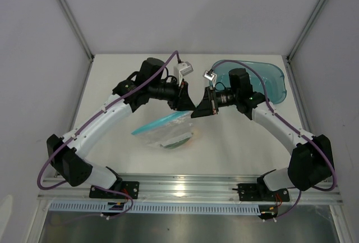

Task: Place the food in the zip-top bag and seal the zipper
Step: Zip the zipper food storage bag at the center of the board.

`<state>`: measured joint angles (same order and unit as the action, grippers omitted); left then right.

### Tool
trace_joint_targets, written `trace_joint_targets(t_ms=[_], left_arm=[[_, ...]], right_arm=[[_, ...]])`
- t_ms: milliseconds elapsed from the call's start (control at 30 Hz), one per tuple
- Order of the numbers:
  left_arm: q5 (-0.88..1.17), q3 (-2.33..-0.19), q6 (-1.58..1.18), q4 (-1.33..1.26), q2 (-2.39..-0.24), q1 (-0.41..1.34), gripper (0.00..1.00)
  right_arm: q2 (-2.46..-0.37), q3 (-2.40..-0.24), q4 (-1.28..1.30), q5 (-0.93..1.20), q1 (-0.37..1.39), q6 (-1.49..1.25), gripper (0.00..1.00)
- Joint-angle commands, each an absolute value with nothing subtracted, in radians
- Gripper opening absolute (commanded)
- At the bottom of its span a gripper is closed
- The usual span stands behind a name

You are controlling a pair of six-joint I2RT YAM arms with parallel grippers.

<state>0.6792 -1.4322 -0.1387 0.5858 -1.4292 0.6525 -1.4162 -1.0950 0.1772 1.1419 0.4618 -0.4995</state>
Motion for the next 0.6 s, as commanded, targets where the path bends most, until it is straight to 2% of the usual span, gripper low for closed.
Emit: trace_joint_targets(t_ms=[0,200,567], left_arm=[[0.670,-1.448,-0.110,0.583,-1.427,0.660,0.19],[0.664,-1.443,-0.114,0.586,-1.425,0.660,0.01],[0.663,-1.417,-0.112,0.612,-1.433,0.660,0.00]], right_arm=[[-1.419,-1.138,0.130,1.161,0.462,-0.511,0.00],[-1.410,-1.129,0.130,1.149,0.460,-0.509,0.00],[-1.353,-1.063,0.026,1.089,0.437,-0.583,0.00]])
